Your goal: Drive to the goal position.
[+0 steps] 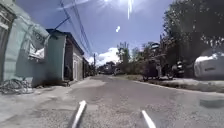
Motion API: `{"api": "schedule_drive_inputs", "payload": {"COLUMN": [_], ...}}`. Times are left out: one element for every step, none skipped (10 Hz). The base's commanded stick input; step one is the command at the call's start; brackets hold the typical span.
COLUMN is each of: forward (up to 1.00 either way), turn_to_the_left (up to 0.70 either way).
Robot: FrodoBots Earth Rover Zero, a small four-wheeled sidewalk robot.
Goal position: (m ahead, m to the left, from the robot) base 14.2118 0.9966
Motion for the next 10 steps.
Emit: {"api": "schedule_drive_inputs", "payload": {"forward": [0.19, 0.70, 0.70, 0.70, 0.70, 0.70, 0.70, 0.70, 0.70, 0.70], "turn_to_the_left": [0.00, 0.00, 0.00, 0.00, 0.00, 0.00, 0.00, 0.00, 0.00, 0.00]}}
